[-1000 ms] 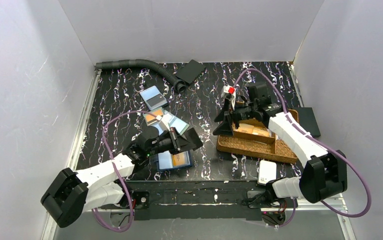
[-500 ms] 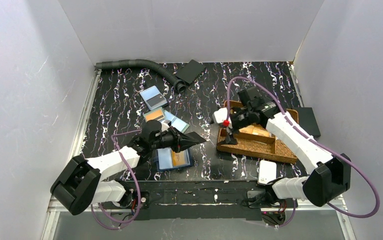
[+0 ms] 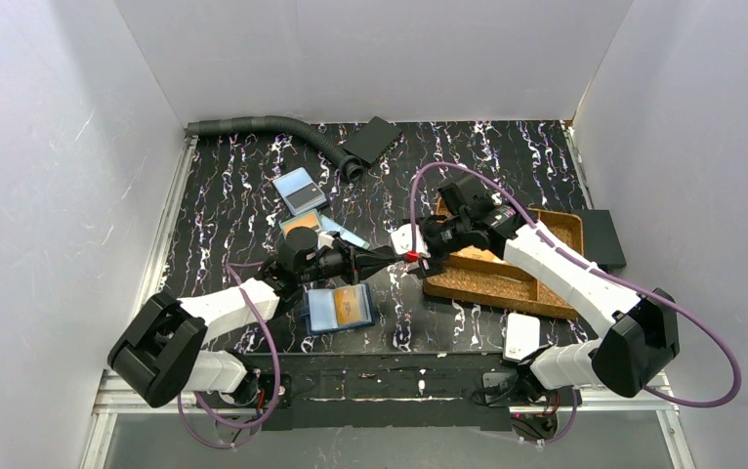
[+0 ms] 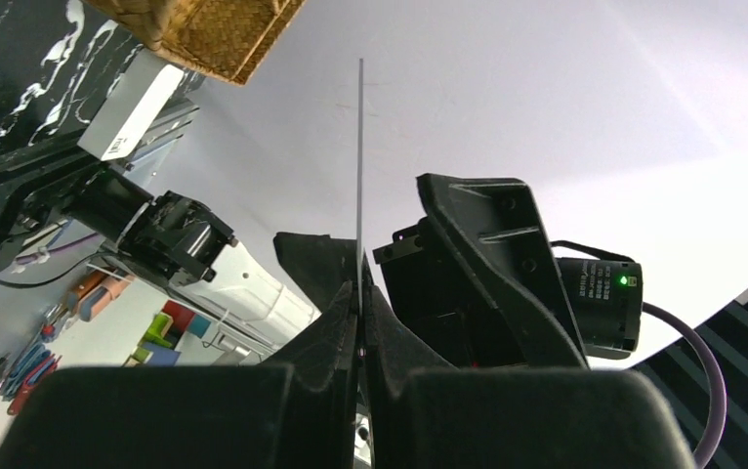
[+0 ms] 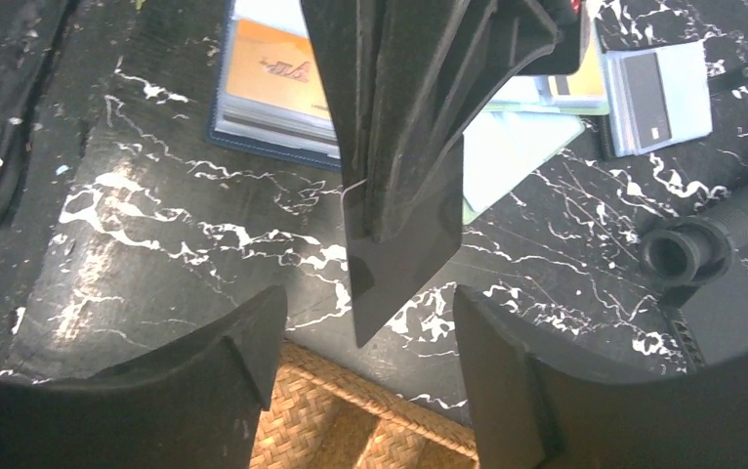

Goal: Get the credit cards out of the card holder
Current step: Remove the credit card from the card holder.

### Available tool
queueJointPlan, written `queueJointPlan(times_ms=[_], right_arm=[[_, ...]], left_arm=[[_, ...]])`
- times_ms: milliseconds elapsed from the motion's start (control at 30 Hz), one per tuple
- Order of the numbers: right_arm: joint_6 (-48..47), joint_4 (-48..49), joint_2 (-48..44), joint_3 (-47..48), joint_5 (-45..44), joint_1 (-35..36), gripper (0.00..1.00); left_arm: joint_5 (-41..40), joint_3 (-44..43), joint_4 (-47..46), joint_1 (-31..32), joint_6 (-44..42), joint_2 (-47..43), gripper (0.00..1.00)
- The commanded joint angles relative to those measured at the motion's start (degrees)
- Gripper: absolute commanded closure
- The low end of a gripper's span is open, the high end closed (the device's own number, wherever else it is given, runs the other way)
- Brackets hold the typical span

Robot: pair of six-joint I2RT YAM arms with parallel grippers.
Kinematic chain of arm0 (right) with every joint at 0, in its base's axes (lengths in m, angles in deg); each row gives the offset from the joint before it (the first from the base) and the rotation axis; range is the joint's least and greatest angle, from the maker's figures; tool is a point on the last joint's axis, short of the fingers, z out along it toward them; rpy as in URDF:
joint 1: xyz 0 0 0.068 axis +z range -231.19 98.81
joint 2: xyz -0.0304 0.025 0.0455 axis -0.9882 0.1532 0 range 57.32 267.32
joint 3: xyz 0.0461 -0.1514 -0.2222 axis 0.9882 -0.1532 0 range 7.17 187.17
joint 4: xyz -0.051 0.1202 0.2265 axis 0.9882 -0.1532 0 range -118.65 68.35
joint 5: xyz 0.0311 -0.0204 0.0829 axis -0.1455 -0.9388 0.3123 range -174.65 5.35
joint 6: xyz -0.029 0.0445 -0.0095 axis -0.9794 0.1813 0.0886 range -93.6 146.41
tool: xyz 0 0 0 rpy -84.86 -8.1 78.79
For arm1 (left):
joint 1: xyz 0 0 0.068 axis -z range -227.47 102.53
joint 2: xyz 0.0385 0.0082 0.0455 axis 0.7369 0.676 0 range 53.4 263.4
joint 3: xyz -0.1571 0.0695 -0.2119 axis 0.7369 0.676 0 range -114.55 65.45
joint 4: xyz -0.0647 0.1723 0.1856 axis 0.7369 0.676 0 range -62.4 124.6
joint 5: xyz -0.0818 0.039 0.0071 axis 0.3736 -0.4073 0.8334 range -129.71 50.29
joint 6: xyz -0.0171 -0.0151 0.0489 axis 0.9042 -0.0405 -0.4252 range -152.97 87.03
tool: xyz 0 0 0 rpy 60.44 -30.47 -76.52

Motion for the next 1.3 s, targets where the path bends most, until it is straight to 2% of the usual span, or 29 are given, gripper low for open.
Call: queueJointPlan(times_ms=[0, 100, 200, 267, 300, 333, 500, 633, 767, 867, 967, 1067, 1200, 1267], right_arm=[[3.64, 6.47, 0.83, -0.35, -3.6, 1.97, 0.39], [4.15, 6.81, 0.96, -0.32, -4.17, 2.61, 0.59], [3.68, 6.06, 0.54, -0.21, -5.61, 2.86, 0.88], [3.11, 5.17, 0.13, -0.39, -6.6, 2.87, 0.98], [3.04, 4.92, -0.13, -0.54, -6.9, 2.87, 0.99], [3.18, 4.74, -0.36, -0.73, -7.06, 2.87, 0.99], [8.08, 4.13, -1.0, -0.63, -7.22, 2.62, 0.99], [12.53, 1.28, -2.13, 0.0, -2.68, 0.18, 0.99], [13.14, -4.22, -3.41, -0.27, 4.14, -2.31, 0.99], [19.49, -3.4, -4.08, -1.48, 8.05, -4.29, 0.99], [31.43, 1.82, -4.63, -3.65, 10.6, -6.53, 0.99], [44.01, 9.74, -4.95, -6.17, 15.3, -9.46, 0.99], [70.26, 26.03, -5.04, -11.4, 20.94, -15.58, 0.99], [80.41, 31.64, -4.49, -13.05, 22.16, -18.04, 0.99]], left_arm=[[-0.35, 0.28, -5.86, -0.06, 5.4, 1.28, 1.0], [-0.63, 0.32, -6.91, 0.05, 5.96, 1.69, 1.0], [-1.28, 1.02, -7.88, 0.1, 6.55, 1.63, 1.0], [-2.15, 1.76, -8.77, 0.14, 7.0, 1.32, 1.0], [-2.58, 2.16, -9.12, 0.11, 7.07, 1.09, 1.0], [-3.09, 2.54, -9.62, 0.13, 7.07, 0.83, 0.92], [-5.14, 4.72, -14.11, 0.13, 5.45, -1.74, 0.43], [-6.61, 8.33, -16.2, -0.1, 1.03, -6.34, 0.25], [-5.34, 13.05, -16.3, -0.97, -6.65, -10.51, 0.23], [-4.5, 16.2, -16.34, -1.64, -14.98, -14.02, 0.21], [-4.64, 18.37, -14.89, -1.96, -26.79, -18.87, 0.2], [-5.26, 18.51, -8.88, -1.93, -39.46, -24.46, 0.2], [-8.28, 19.45, -6.14, -1.47, -52.05, -31.81, 0.17], [-9.34, 19.19, -6.04, -1.14, -56.88, -34.77, 0.14]])
